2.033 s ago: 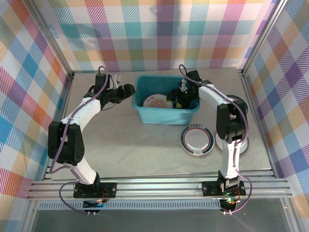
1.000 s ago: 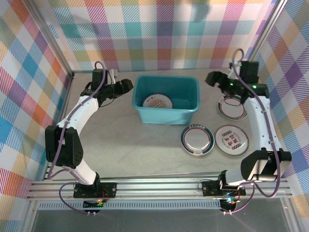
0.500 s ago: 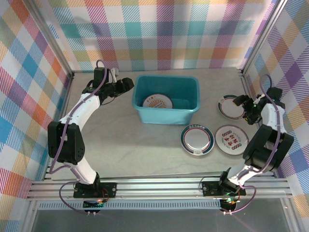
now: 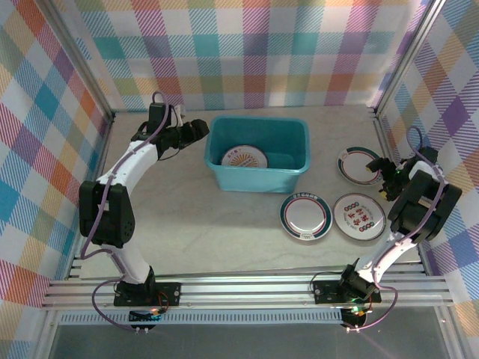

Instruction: Place the plates into the plastic bin on the countertop

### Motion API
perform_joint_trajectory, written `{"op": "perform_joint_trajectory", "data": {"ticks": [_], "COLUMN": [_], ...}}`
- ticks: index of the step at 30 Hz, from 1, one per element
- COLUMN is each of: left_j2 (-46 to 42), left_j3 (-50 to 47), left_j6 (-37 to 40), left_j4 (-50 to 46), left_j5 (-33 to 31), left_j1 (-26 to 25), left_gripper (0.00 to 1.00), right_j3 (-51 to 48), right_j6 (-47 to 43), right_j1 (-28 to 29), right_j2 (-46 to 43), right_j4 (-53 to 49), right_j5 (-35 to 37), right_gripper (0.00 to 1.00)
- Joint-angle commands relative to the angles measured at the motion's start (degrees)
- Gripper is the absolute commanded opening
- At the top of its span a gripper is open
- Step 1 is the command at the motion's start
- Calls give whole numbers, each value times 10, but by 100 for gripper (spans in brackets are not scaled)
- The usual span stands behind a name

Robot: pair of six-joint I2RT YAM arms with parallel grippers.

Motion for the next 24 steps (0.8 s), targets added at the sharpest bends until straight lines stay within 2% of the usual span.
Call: {"op": "perform_joint_trajectory", "data": {"ticks": [1, 14, 24], "left_j2": [6, 10, 22], "left_j3": [20, 27, 31], "left_j6": [1, -11, -26], "left_j4": [-4, -2, 10], "left_j5": [-6, -11, -11], "left_j1": [3, 2, -5], "left_gripper": [70, 70, 70], "right_j3": [21, 34, 26], "right_j6": [7, 21, 40], "right_j1": [4, 24, 24], "right_j2": [23, 80, 64], "right_j4": [37, 72, 93], "right_j5": [-22, -17, -29], "right_gripper": [95, 92, 88]}}
